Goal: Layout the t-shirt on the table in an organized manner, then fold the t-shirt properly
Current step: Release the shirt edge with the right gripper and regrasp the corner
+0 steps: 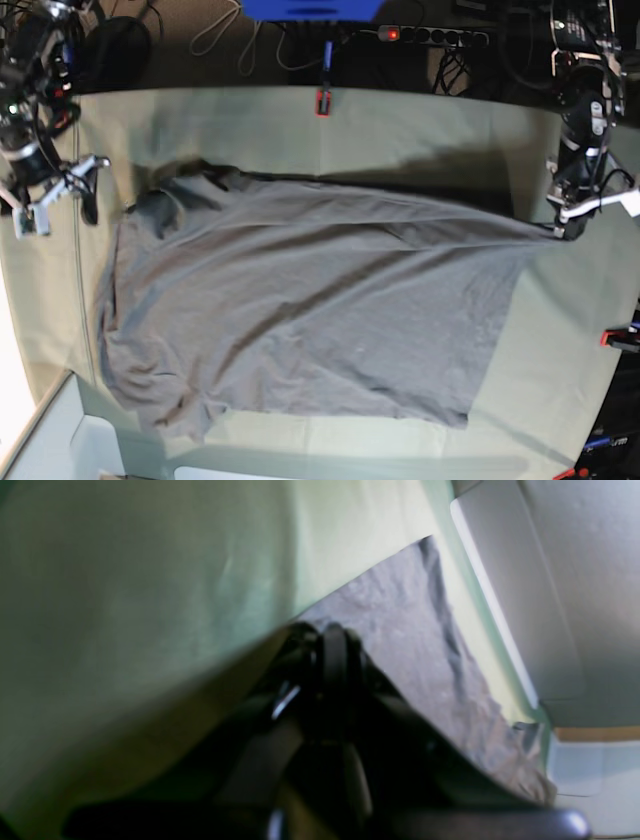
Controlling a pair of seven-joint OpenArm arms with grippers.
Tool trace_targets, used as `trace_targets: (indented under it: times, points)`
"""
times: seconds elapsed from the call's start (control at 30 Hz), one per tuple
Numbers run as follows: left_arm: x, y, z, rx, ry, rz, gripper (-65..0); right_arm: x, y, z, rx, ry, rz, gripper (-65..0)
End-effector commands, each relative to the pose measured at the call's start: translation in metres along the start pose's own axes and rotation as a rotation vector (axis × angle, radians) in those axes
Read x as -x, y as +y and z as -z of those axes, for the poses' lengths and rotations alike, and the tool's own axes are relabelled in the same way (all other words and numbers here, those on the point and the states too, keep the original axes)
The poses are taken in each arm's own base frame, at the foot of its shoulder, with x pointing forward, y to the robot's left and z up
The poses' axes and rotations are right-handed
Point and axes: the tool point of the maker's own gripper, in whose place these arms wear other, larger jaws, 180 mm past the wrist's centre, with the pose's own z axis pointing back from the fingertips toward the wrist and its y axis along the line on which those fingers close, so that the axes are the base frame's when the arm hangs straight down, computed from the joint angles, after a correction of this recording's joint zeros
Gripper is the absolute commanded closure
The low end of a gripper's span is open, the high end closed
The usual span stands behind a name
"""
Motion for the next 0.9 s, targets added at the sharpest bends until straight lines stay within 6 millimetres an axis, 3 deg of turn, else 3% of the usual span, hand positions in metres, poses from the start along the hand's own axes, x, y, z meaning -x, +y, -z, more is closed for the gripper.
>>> trace_targets:
  times: [0.0,0.17,0.6,0.87]
  points:
    - [-0.009,-0.005,0.000,0.019,-0.029,0.010,0.0,-0.009,0.002,-0.003,-0.008,-0.040,-0.001,-47.6]
    - [-0.002,-0.014,0.005,0.038,-0.015,0.009,0.0,0.019,0.031,0.001,-0.061,0.013,0.073,-47.7]
    - [-0.001,-0.008,0.007,0.023,-0.011,0.009,0.0,0.001,0.080,0.017,-0.181,-0.021,0.066,-47.6]
    - [-0.002,-0.008,0.007,0.023,-0.014,0.006,0.0,0.016,0.090,0.038,-0.214,0.021,0.130,-47.3]
